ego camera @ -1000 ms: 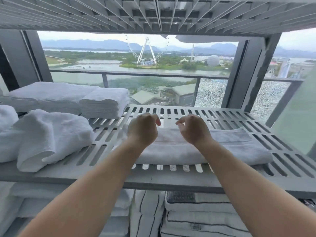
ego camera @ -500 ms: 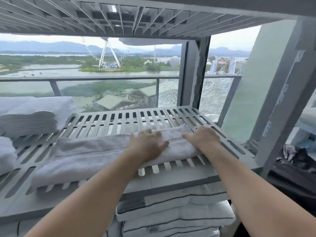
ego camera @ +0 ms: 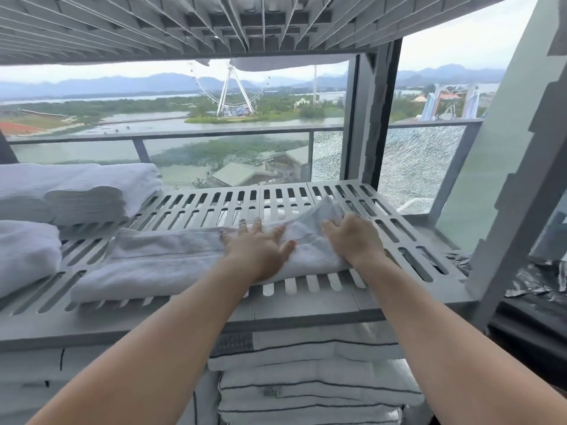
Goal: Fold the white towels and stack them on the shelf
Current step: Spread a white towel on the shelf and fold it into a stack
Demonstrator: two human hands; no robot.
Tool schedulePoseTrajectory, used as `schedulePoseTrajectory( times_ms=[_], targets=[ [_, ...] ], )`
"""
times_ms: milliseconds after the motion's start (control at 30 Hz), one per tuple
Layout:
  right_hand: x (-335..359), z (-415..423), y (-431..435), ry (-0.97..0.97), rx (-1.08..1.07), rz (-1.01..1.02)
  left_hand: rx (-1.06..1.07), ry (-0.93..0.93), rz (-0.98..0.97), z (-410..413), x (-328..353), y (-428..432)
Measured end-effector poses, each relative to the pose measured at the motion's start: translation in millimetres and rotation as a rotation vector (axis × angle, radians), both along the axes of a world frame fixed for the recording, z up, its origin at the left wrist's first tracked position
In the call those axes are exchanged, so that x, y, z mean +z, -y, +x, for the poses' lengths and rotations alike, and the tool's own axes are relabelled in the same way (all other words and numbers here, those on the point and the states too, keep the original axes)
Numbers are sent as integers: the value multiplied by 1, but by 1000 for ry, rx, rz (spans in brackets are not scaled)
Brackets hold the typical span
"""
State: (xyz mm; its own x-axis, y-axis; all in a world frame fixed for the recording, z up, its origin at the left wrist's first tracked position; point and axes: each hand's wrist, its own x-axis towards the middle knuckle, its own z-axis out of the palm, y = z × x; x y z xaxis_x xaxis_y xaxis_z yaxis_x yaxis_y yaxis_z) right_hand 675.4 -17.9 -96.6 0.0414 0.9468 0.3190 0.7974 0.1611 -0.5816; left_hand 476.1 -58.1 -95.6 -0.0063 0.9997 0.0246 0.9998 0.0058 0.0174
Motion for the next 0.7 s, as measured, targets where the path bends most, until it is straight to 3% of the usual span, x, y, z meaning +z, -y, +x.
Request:
schedulePoseTrajectory(
  times_ms=[133, 200, 267, 333, 433, 533, 600, 700],
  targets=[
    [0, -4, -4, -184, -31, -48, -67, 231, 146, -18, 7, 16],
    [4, -5, -8, -418, 4, -123, 13, 147, 162, -35, 12, 21],
    [12, -9, -9, -683, 41, -167, 90, -35, 70, -45, 12, 27],
    [22, -19, -6, -829, 83, -165, 140, -66, -24, -43, 5, 31],
    [39, -41, 2, -899, 162, -96, 155, -6, -84, -37, -4, 28],
    [62, -67, 14, -911, 213, -15, 18, 88, -134, -51, 9, 29],
    [76, -87, 21, -895, 226, 32, -56, 123, -72, -75, 21, 33],
    [87, -130, 30, -782, 248, 32, -11, 27, 60, -109, 23, 44]
  ],
)
